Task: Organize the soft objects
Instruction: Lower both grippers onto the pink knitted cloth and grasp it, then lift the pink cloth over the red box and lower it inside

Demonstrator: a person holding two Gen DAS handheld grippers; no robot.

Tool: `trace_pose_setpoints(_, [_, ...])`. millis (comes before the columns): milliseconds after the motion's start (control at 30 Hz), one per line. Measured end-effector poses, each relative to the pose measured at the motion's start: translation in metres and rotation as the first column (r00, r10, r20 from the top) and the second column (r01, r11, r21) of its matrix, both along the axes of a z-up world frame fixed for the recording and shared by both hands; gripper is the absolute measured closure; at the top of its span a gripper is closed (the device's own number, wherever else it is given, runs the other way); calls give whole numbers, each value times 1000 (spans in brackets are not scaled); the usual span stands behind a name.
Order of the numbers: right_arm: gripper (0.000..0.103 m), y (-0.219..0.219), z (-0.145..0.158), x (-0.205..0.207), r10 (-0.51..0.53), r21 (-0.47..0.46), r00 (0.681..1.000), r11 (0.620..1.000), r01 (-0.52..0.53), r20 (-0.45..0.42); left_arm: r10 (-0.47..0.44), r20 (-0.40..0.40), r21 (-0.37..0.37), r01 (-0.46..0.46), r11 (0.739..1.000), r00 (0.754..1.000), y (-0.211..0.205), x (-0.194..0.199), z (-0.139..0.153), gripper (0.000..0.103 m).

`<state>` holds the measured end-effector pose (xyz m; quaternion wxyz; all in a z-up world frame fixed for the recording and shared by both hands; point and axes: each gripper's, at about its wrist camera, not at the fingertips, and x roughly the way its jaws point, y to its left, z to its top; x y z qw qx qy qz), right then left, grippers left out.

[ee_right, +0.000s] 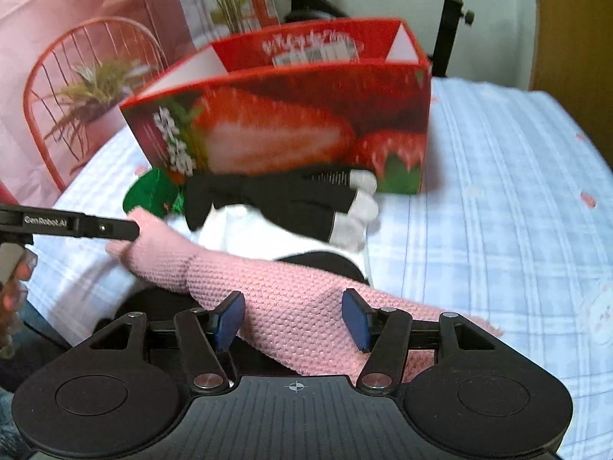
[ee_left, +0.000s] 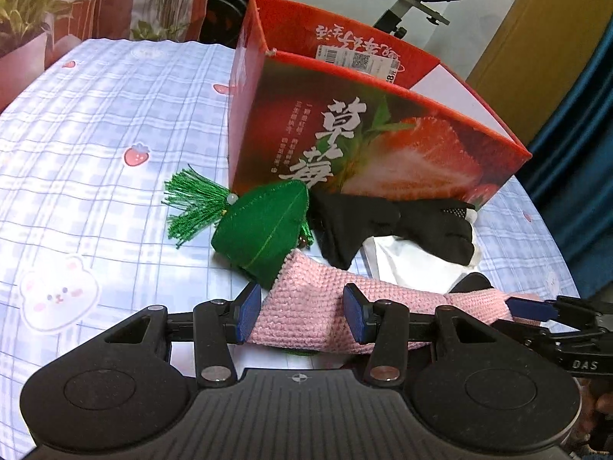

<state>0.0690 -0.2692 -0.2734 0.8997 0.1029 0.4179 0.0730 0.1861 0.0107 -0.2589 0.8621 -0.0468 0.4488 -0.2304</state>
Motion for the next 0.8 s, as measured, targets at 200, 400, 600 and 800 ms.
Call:
trace_pose_setpoints(200, [55,-7,-8,9,3,28,1000,1000,-2,-7,-16,-11,-7,16,1000,1000,-3,0,-8,55])
trace_pose_setpoints(400, [71,-7,-6,20,4,-1,1000,1000,-4,18,-16,-6,3,16,1000,1000,-7,-4,-11,56])
trace_pose_setpoints(600, [79,7,-5,40,35,-65,997,997,-30,74,-13,9,23,13,1000,1000,-12,-7,-13,57])
trace_pose_setpoints(800, [80,10,-10,43,33,-64,994,998,-26,106,-7,6,14,7,1000,1000,-10,-6,-15,57])
